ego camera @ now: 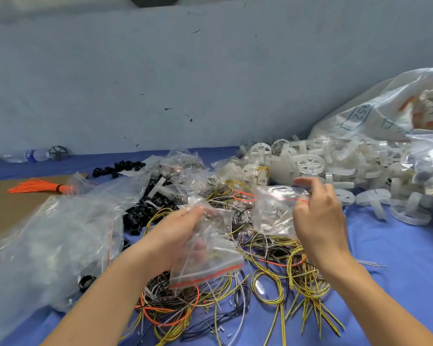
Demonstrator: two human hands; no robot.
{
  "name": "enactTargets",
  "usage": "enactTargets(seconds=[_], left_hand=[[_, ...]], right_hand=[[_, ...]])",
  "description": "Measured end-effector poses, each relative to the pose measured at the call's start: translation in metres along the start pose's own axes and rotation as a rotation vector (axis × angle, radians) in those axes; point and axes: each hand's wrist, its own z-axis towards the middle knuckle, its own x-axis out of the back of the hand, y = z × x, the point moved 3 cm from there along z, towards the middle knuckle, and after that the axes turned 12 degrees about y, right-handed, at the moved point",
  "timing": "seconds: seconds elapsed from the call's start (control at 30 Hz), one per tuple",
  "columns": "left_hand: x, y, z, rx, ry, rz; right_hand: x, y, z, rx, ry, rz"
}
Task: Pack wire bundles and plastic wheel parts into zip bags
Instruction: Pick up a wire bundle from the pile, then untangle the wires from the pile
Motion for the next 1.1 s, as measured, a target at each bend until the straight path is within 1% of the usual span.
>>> enactTargets(seconds=[0.03, 0.1, 0.17, 0.23, 0.3, 0.4, 0.47, 0.5, 0.57, 0.63, 0.67, 0.7, 0.77, 0.8, 0.83, 0.87, 0.93, 0.97, 1.03, 1.07, 1.1], left_hand=[[0.006, 0.005, 0.003, -0.082, 0.084, 0.028], [0.019, 0.014, 0.007, -0.256, 0.249, 0.117], [0.028, 0.019, 0.008, -0.341, 0.312, 0.131], [0.034, 0.022, 0.007, -0.397, 0.35, 0.207], [0.041, 0.027, 0.004, -0.465, 0.435, 0.235], [0.052, 0.041, -0.006, -0.6, 0.556, 0.207], [0.06, 0.05, -0.009, -0.61, 0.569, 0.084], [0.062, 0.054, -0.01, -0.573, 0.549, -0.021], [0.063, 0.057, -0.009, -0.444, 0.504, -0.194], [0.058, 0.052, -0.008, -0.258, 0.441, -0.215], [0.054, 0.046, -0.008, -0.152, 0.37, -0.203], [0.048, 0.039, -0.008, -0.042, 0.27, -0.226], [0.036, 0.026, -0.011, 0.178, -0.027, -0.372], [0.025, 0.021, -0.011, 0.276, -0.163, -0.431], [0.014, 0.019, -0.015, 0.334, -0.273, -0.428], [0.002, 0.017, -0.015, 0.332, -0.332, -0.325], [-0.021, 0.017, -0.013, 0.222, -0.35, -0.057], [-0.036, 0.02, -0.015, 0.17, -0.399, 0.017], [-0.062, 0.02, -0.028, 0.116, -0.576, 0.175], [-0.071, 0.02, -0.033, 0.109, -0.635, 0.305], [-0.074, 0.016, -0.039, 0.089, -0.672, 0.348]], right_hand=[[0.001, 0.0, 0.001, 0.005, 0.033, 0.011], [0.0, -0.002, 0.0, 0.037, 0.041, 0.047], [-0.005, -0.004, -0.004, 0.077, -0.002, 0.099], [-0.009, -0.006, -0.01, 0.105, -0.065, 0.15], [-0.013, -0.008, -0.017, 0.137, -0.12, 0.177], [-0.017, -0.005, -0.027, 0.142, -0.164, 0.156], [-0.018, -0.003, -0.032, 0.135, -0.173, 0.132], [-0.019, -0.002, -0.034, 0.138, -0.183, 0.122], [-0.02, -0.004, -0.037, 0.157, -0.215, 0.099], [-0.021, -0.007, -0.037, 0.164, -0.255, 0.079], [-0.022, -0.008, -0.037, 0.156, -0.279, 0.076], [-0.023, -0.009, -0.037, 0.144, -0.306, 0.077], [-0.026, -0.01, -0.037, 0.116, -0.353, 0.079], [-0.027, -0.01, -0.036, 0.1, -0.367, 0.081], [-0.028, -0.009, -0.034, 0.084, -0.369, 0.082], [-0.028, -0.009, -0.032, 0.072, -0.359, 0.082], [-0.028, -0.008, -0.027, 0.058, -0.328, 0.077], [-0.028, -0.008, -0.025, 0.055, -0.319, 0.074], [-0.029, -0.007, -0.025, 0.056, -0.328, 0.056], [-0.029, -0.006, -0.026, 0.06, -0.349, 0.037], [-0.031, -0.005, -0.027, 0.065, -0.375, 0.016]])
